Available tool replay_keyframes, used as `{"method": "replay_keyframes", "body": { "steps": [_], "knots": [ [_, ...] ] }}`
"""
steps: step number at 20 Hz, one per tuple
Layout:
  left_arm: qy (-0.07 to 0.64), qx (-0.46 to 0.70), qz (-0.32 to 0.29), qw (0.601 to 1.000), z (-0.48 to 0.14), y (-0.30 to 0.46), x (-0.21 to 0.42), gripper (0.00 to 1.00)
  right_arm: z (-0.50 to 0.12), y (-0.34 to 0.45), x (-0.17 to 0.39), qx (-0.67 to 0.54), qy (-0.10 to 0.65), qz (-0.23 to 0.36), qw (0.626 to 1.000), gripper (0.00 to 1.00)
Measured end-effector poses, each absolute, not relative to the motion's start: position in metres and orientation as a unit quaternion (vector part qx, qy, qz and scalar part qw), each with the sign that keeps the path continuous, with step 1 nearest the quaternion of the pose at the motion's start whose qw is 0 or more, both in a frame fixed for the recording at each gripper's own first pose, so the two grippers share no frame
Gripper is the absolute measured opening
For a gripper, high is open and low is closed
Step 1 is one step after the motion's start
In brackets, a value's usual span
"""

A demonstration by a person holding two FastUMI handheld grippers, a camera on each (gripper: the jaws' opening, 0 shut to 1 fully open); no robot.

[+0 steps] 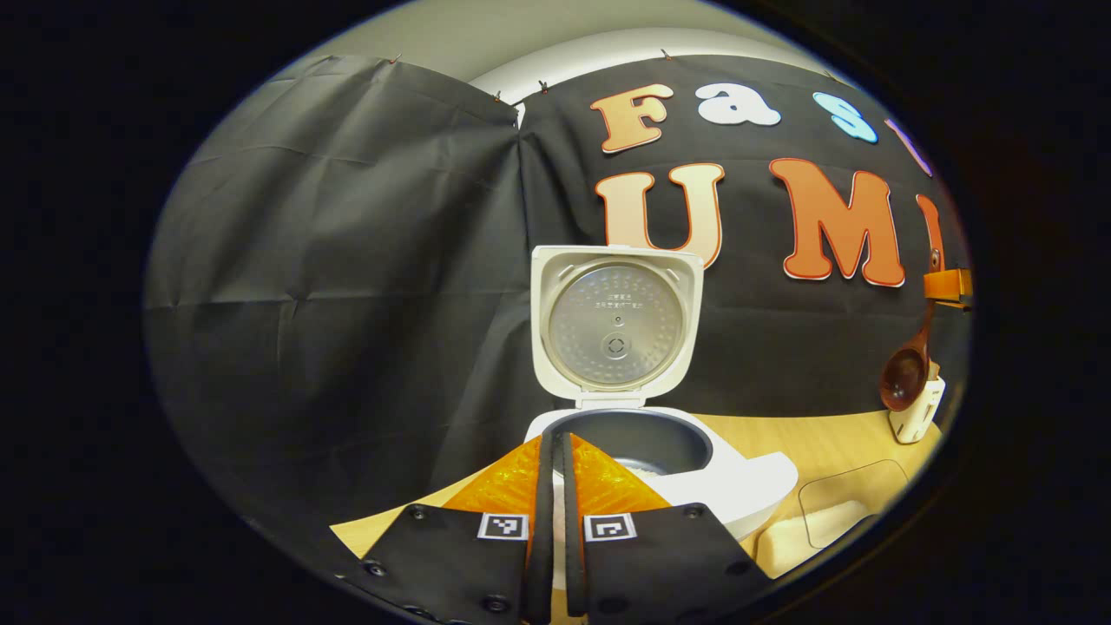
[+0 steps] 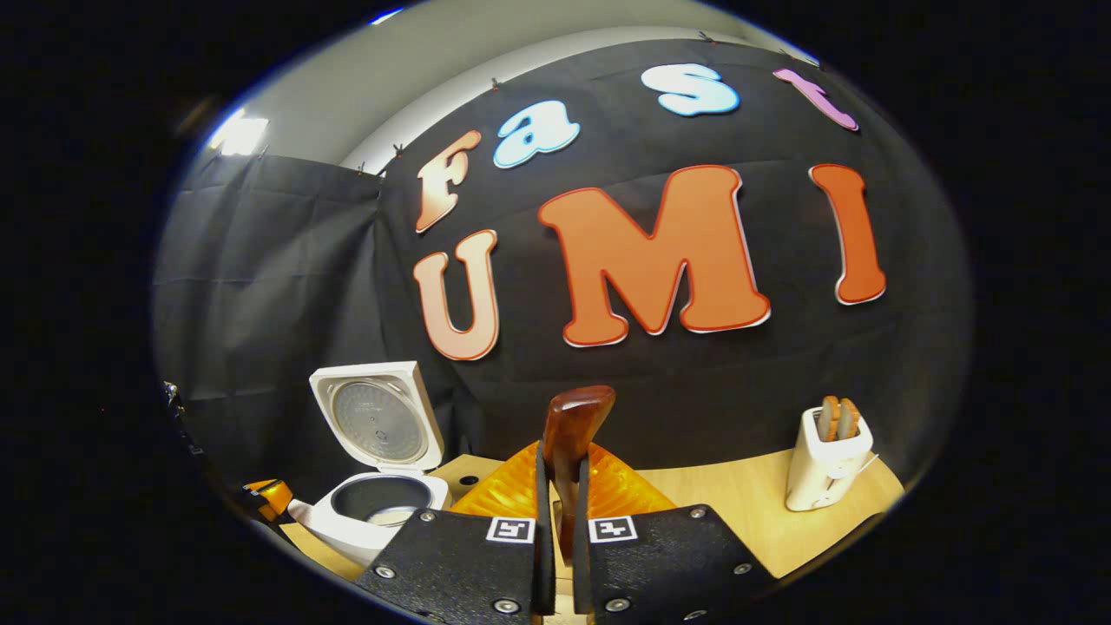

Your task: Close the left gripper, press the button to open the rice cooker; take a wooden spoon from the chopstick holder with the right hand, scoop a spoonful of rice and pour it into the rice cooker, then put the wooden spoon back into the chopstick holder.

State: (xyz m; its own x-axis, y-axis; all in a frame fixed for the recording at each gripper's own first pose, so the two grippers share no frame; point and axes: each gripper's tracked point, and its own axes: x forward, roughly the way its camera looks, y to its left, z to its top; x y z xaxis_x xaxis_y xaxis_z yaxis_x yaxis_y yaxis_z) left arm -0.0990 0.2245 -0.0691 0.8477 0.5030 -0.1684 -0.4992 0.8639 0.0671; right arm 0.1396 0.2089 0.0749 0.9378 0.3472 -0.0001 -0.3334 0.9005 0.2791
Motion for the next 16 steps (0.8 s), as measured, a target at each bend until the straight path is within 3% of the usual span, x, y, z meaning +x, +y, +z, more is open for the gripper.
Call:
{"method": "replay_keyframes", "body": {
  "steps": [9, 16],
  "knots": [
    [0.091, 0.004, 0.209, 0.974, -0.069, 0.184, -0.071, 0.10, 0.033, 0.081, 0.098, 0.130, 0.046, 0.061, 0.989, 0.08],
    [0.091, 0.017, 0.202, 0.975, -0.065, 0.169, -0.064, 0.10, -0.021, 0.039, 0.064, 0.140, 0.089, 0.028, 0.986, 0.08]
  ]
}}
